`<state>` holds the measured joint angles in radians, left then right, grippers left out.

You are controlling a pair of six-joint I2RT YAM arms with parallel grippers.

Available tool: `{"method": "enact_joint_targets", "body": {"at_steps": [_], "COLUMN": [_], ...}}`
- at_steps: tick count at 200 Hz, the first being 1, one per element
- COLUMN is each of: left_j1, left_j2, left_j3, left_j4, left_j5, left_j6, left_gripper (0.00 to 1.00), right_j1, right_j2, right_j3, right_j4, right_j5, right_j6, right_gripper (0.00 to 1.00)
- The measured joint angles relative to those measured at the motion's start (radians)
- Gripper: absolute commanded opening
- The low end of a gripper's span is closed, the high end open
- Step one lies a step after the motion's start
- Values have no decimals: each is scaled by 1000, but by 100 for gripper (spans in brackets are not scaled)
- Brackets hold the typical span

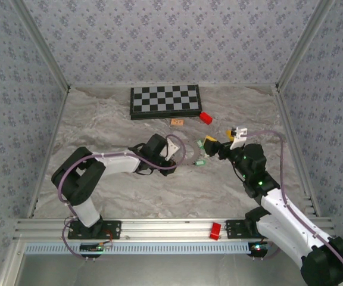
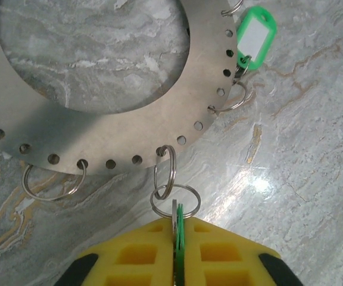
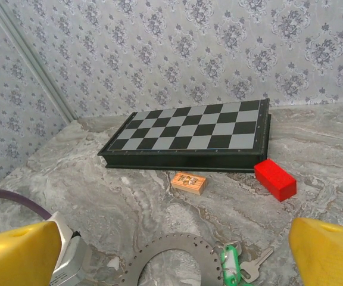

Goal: Put the keys on the keyring

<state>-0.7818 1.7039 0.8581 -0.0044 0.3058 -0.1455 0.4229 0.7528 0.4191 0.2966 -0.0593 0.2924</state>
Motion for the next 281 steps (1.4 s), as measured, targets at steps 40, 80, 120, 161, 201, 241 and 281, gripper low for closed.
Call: {"method": "enact_joint_targets", "body": {"at_steps": [40,80,120,161,201,241,281], "left_j1": [-6,-20,-17,17,106,162,252], "left_j2": [-10,-59,-183,-377,-604,-755,-803], "left_j3": [-19,-44,-84,-134,-214,-234,-250], "left_j4": [-25,-35,-37,-2,18,-35,-75], "left_j5": [0,-2,-18,-91,-256,-538,-837], "left_j6": [-9,-17,-37,-79,-140,-212,-295], "left_gripper": [26,28,34,47,82,100,100], "right_j1": [0,-4,-4,-5,-8,-18,-28], "right_j2": [0,0,-7,-13,-10,54,127], "right_j3": [-3,-6,-9,-9,-9,-6,45], "right_j4": [0,0,0,-2,-24,-48,-128], "right_j5": [-4,-8,-8,-6,29,72,195], "right_j6": [0,6,6,6,3,2,-4], "right_gripper": [100,99,100,99,99,100,99]}}
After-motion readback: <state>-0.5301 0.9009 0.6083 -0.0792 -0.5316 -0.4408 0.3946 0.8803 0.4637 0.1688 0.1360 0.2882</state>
